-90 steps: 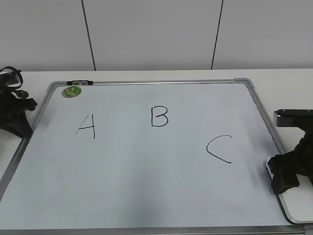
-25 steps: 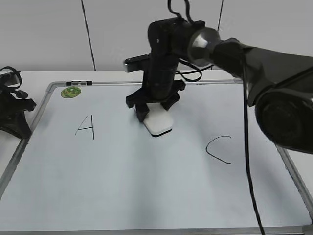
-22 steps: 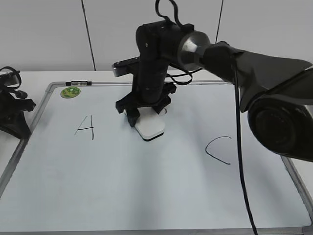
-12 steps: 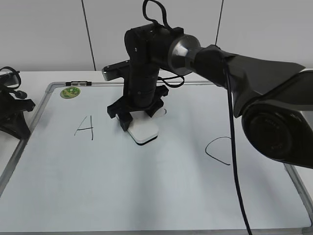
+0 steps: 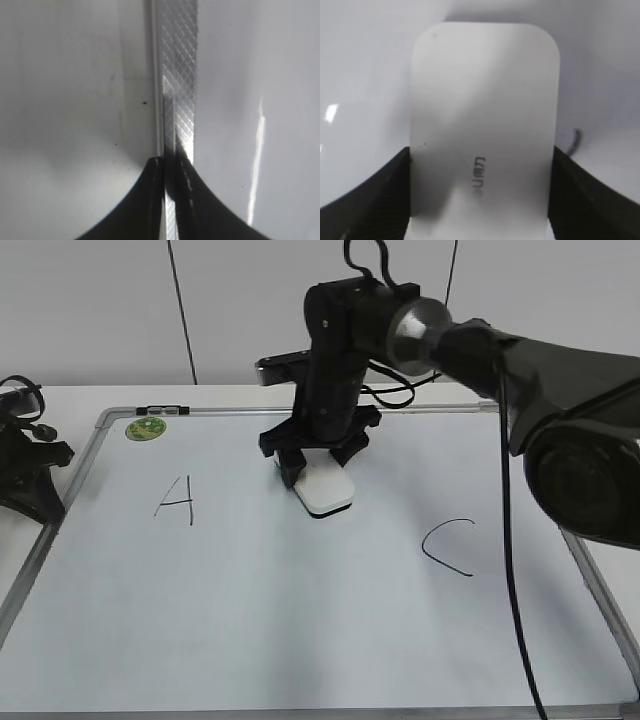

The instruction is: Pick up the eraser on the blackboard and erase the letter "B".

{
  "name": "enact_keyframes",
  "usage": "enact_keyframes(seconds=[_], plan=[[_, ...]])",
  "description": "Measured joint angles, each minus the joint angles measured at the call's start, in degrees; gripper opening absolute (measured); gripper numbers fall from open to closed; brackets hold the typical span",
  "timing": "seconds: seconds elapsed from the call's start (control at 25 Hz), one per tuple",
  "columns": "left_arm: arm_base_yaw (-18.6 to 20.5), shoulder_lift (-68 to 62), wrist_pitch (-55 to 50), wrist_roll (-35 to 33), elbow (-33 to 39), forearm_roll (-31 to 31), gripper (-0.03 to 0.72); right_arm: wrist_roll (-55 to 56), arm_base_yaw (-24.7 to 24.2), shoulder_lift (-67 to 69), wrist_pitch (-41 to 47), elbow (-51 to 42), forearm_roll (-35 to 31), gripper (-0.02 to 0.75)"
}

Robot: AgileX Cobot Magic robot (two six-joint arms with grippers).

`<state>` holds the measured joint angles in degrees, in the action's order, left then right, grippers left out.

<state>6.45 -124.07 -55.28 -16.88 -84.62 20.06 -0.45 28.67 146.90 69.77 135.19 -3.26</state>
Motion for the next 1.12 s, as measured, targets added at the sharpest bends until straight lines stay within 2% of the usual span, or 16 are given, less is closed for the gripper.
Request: enact_keyframes(seconds=[0.08,0.12,0.28,0.4,0.88,1.12], plan=[[0.0,-0.3,-0.2,0.0,-0.3,0.1,0.029,0.1,-1.8,0.0,0.0,0.0,0.0,0.538],[0.0,-0.4,-0.2,0.0,-0.3,0.2,0.052,0.1,-2.6,0.0,0.0,0.0,0.0,0.538],[0.0,-0.4,-0.2,0.0,-0.4,0.7,0.032,0.5,-5.0,0.0,0.0,0.0,0.2,0.538],[0.0,-0.5,-0.2,0.0,-0.4,0.7,0.031,1.7,-6.2,0.0,0.0,0.1,2.6,0.538],[0.0,-0.5,-0.3,0.0,-0.5,0.7,0.03,0.5,-7.3,-4.2,1.1,-0.7,9.1,0.538],[0.0,-0.6,-0.3,0.0,-0.5,0.6,0.03,0.5,-7.7,-10.4,1.1,-1.6,9.6,0.538]])
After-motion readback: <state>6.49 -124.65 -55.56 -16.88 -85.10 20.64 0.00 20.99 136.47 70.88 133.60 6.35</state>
